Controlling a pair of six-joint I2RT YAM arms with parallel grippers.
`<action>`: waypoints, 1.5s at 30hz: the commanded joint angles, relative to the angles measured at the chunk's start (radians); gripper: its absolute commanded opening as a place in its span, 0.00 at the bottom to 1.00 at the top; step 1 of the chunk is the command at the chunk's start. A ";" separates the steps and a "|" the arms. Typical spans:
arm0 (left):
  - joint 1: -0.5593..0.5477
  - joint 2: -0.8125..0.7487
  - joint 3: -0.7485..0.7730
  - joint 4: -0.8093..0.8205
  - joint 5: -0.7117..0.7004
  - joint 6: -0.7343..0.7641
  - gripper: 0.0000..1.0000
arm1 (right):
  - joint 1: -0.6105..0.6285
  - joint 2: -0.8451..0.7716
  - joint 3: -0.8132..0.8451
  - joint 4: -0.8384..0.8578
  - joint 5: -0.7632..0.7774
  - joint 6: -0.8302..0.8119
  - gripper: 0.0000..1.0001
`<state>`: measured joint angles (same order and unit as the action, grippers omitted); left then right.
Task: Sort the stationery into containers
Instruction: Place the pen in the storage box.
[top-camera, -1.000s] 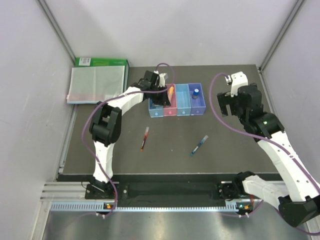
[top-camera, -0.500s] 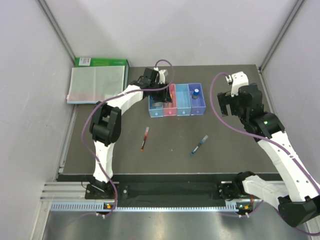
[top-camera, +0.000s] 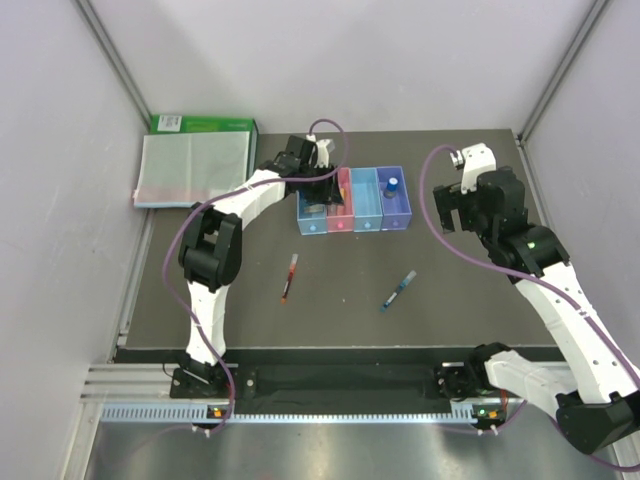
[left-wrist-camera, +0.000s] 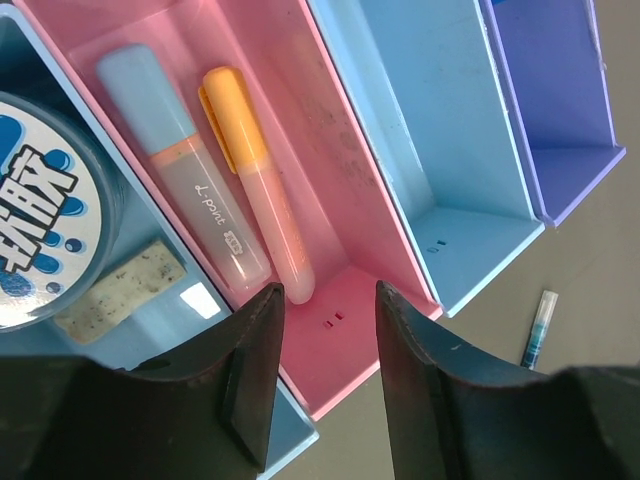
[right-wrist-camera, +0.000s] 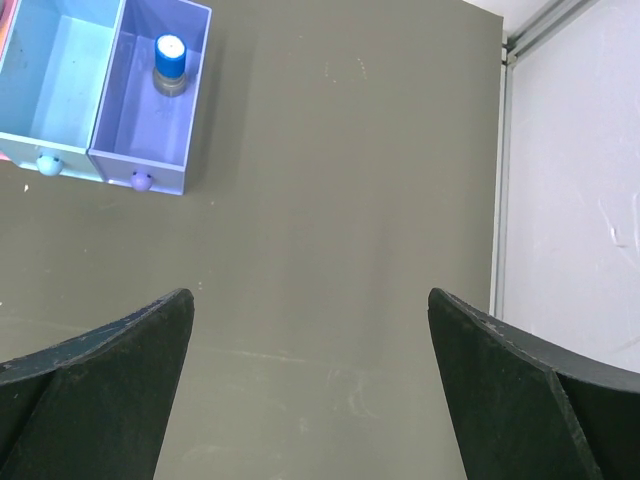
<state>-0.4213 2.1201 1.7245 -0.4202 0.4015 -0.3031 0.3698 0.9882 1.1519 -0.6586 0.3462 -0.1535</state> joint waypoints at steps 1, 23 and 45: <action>-0.004 0.018 0.035 0.000 -0.030 0.041 0.47 | -0.015 -0.011 0.032 0.011 -0.009 0.015 0.99; -0.007 0.054 0.075 -0.235 -0.062 0.235 0.44 | -0.019 -0.006 0.031 0.017 -0.013 0.015 1.00; -0.028 0.014 0.360 -0.150 0.074 0.242 0.57 | -0.019 -0.003 0.022 0.017 -0.032 -0.003 1.00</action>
<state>-0.4408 2.1540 1.9141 -0.6247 0.4145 -0.0532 0.3630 0.9886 1.1519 -0.6586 0.3294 -0.1539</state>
